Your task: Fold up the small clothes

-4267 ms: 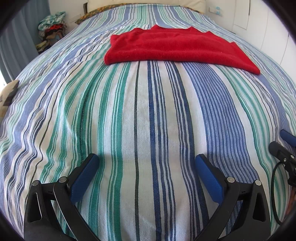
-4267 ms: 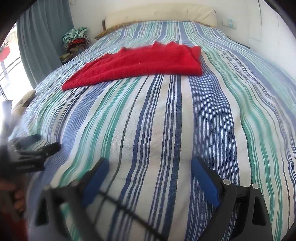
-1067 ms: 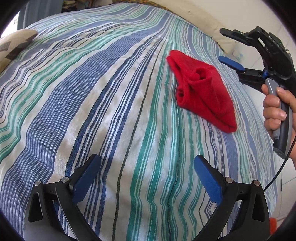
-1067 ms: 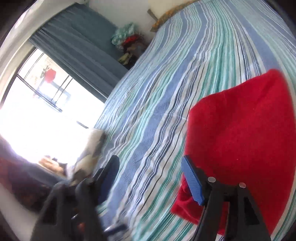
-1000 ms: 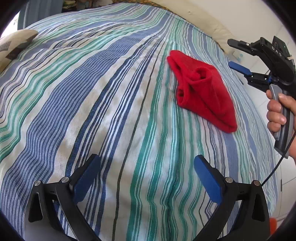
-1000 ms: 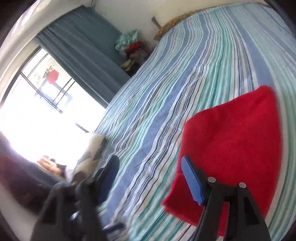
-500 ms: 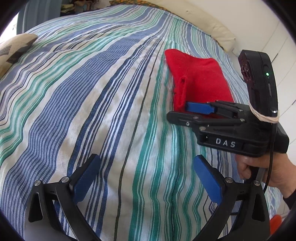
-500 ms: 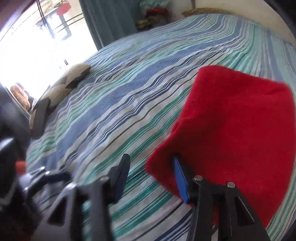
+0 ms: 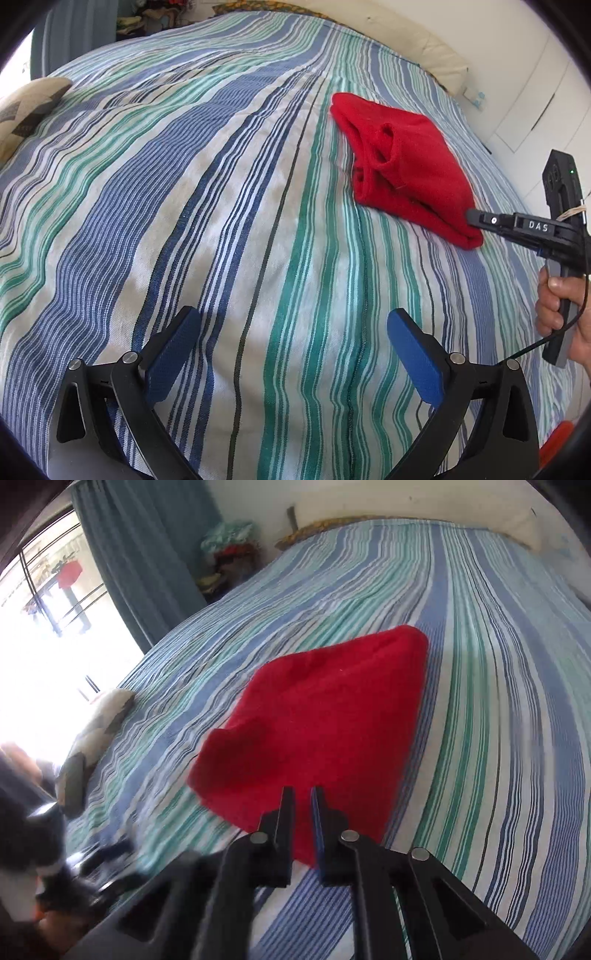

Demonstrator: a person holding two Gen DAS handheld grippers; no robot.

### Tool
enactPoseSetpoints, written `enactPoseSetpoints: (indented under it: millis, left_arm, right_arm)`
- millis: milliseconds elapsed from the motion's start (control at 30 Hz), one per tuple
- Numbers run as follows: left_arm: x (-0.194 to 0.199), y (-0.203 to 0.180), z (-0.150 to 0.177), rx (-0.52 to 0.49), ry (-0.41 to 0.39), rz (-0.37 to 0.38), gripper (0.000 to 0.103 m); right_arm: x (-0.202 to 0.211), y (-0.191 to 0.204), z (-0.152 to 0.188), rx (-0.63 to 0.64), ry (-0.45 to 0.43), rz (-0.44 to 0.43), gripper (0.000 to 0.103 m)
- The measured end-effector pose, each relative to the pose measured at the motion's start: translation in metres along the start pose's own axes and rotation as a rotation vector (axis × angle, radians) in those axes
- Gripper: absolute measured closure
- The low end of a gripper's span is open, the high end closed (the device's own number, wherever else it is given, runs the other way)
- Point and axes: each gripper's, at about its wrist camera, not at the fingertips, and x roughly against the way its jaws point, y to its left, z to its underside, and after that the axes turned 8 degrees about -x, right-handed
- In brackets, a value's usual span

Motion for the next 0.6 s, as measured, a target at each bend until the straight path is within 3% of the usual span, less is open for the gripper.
enactPoseSetpoints:
  millis: [100, 267, 367, 467, 533, 567, 600]
  left_arm:
    - [0.012, -0.009, -0.006, -0.017, 0.005, -0.016, 0.002]
    - [0.037, -0.042, -0.075, -0.042, -0.156, 0.094, 0.002]
    - [0.006, -0.058, -0.121, -0.067, -0.166, 0.034, 0.002]
    - [-0.048, -0.053, -0.138, -0.049, -0.101, -0.069, 0.006]
    - [-0.09, -0.041, -0.128, -0.047, 0.012, -0.127, 0.023]
    - [-0.105, -0.034, -0.118, -0.047, 0.057, -0.1, 0.022]
    - [-0.104, -0.032, -0.111, -0.068, 0.031, -0.084, 0.022]
  right_arm:
    - [-0.043, -0.019, 0.026, -0.02, 0.171, 0.057, 0.093]
    - [-0.011, -0.008, 0.03, -0.016, 0.008, 0.051, 0.093]
    - [0.01, 0.002, 0.014, 0.035, -0.082, 0.092, 0.093]
    - [0.013, 0.011, -0.002, 0.053, -0.117, 0.09, 0.093]
    - [0.003, 0.009, -0.005, 0.052, -0.103, 0.088, 0.093]
    - [-0.007, 0.006, -0.002, 0.048, -0.082, 0.088, 0.093]
    - [-0.02, 0.0, 0.004, 0.038, -0.039, 0.092, 0.092]
